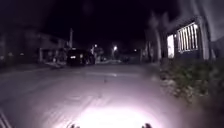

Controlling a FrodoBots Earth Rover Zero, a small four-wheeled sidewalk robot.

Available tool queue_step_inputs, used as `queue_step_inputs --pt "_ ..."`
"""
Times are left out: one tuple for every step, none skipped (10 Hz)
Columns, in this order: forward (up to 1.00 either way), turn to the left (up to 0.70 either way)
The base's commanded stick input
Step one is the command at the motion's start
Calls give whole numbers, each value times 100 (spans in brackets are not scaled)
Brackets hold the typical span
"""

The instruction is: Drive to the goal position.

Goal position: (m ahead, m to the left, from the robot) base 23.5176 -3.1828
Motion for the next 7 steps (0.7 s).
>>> queue_step_inputs --pt "70 0" --pt "70 0" --pt "70 0" --pt "70 0" --pt "70 0" --pt "70 0" --pt "70 0"
